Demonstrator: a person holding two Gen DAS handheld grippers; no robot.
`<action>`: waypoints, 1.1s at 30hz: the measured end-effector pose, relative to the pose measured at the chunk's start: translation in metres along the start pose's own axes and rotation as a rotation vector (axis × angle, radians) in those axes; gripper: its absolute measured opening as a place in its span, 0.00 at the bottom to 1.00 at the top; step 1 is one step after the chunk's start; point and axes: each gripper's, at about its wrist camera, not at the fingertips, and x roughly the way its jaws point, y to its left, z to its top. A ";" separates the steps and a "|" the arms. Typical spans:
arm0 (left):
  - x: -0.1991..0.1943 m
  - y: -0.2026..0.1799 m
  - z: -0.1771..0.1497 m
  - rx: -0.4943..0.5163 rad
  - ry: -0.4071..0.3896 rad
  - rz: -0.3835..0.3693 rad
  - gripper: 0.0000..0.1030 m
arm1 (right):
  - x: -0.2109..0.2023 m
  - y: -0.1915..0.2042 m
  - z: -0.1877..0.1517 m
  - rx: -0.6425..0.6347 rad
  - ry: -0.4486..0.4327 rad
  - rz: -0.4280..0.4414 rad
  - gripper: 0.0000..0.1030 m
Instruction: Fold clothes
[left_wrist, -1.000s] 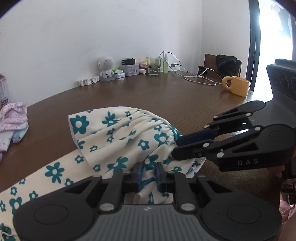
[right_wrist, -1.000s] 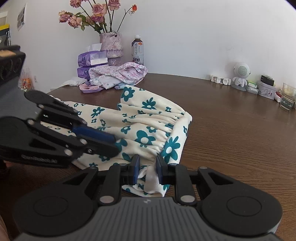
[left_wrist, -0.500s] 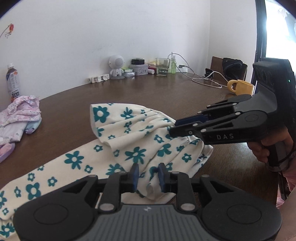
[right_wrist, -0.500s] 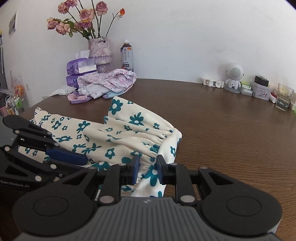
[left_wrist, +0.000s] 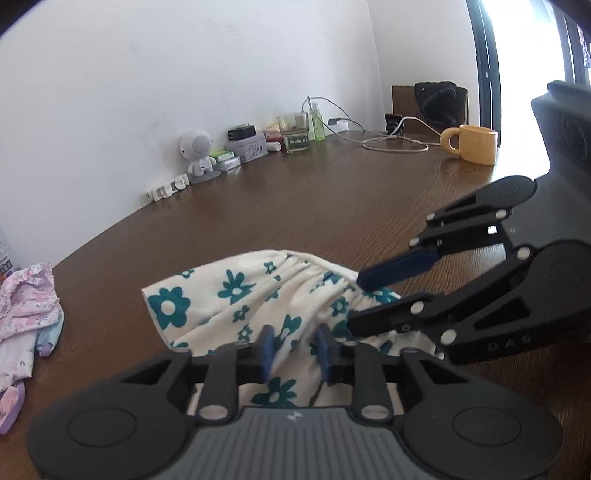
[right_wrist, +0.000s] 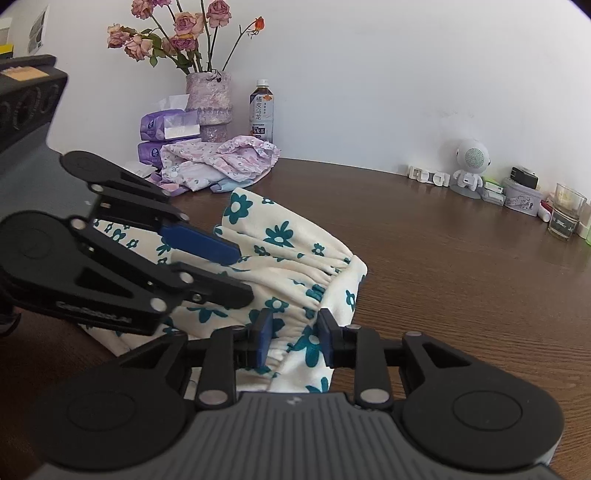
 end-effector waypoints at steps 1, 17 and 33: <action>0.000 0.000 -0.003 -0.001 0.002 -0.003 0.10 | -0.002 -0.001 0.001 0.007 -0.008 0.010 0.33; -0.011 0.015 -0.023 -0.060 -0.001 -0.021 0.07 | 0.025 -0.012 0.015 0.063 0.021 -0.032 0.24; -0.007 0.018 -0.007 -0.067 -0.008 -0.026 0.13 | 0.020 -0.027 0.036 0.058 -0.035 -0.028 0.36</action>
